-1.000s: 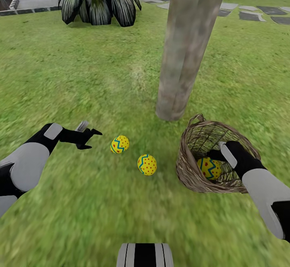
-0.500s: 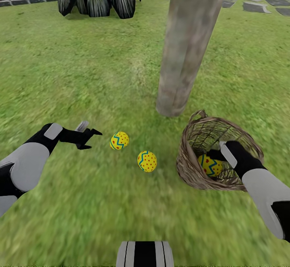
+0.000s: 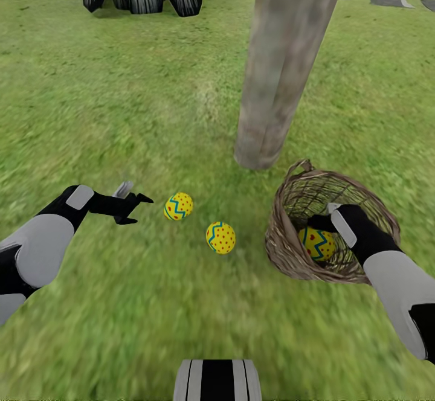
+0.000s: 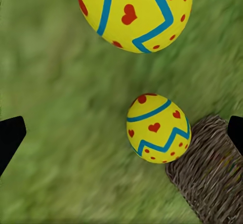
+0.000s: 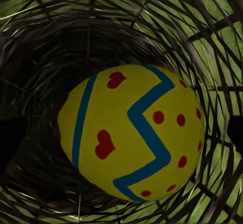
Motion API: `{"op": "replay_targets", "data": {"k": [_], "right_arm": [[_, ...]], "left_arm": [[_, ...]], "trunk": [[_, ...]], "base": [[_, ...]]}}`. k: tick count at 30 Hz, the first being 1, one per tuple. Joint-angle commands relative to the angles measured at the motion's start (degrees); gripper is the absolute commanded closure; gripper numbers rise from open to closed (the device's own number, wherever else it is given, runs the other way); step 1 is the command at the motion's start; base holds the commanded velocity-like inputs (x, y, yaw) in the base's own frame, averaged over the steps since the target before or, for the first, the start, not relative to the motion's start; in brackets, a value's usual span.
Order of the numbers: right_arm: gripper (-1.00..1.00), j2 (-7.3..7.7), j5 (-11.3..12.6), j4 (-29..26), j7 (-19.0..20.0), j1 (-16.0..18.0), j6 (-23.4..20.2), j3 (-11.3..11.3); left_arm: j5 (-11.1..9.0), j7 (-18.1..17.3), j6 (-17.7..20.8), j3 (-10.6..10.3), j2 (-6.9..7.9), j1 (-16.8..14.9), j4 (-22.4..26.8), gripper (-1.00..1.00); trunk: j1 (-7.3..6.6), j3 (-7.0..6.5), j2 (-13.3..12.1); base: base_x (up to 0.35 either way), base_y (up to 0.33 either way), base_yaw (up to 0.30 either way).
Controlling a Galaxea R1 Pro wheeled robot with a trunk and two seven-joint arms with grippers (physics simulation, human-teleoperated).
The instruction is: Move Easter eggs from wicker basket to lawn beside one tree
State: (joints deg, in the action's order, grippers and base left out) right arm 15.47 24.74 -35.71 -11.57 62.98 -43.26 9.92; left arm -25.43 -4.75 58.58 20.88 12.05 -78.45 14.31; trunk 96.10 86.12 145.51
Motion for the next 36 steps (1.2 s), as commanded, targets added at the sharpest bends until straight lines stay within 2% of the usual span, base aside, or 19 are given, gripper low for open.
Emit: {"op": "replay_targets", "data": {"k": [1,25,36], "right_arm": [[-1.0,0.08,0.6,-0.1,-0.4,0.0,-0.2,0.4],[-1.0,0.54,0.5,-0.2,-0.5,0.0,-0.2,0.3],[-1.0,0.61,0.6,-0.1,-0.4,0.0,-0.2,0.3]], "left_arm": [[0.6,-0.4,0.2,0.4,-0.01,0.0,0.0,-1.0],[0.6,-0.4,0.2,0.4,-0.01,0.0,0.0,-1.0],[0.6,-0.4,0.2,0.5,-0.01,0.0,0.0,-1.0]], "trunk": [[0.01,0.27,0.0],[0.63,5.58,0.4],[0.65,5.8,0.4]], "base": [[0.0,0.0,0.0],[0.0,0.0,0.0],[0.0,0.0,0.0]]}}
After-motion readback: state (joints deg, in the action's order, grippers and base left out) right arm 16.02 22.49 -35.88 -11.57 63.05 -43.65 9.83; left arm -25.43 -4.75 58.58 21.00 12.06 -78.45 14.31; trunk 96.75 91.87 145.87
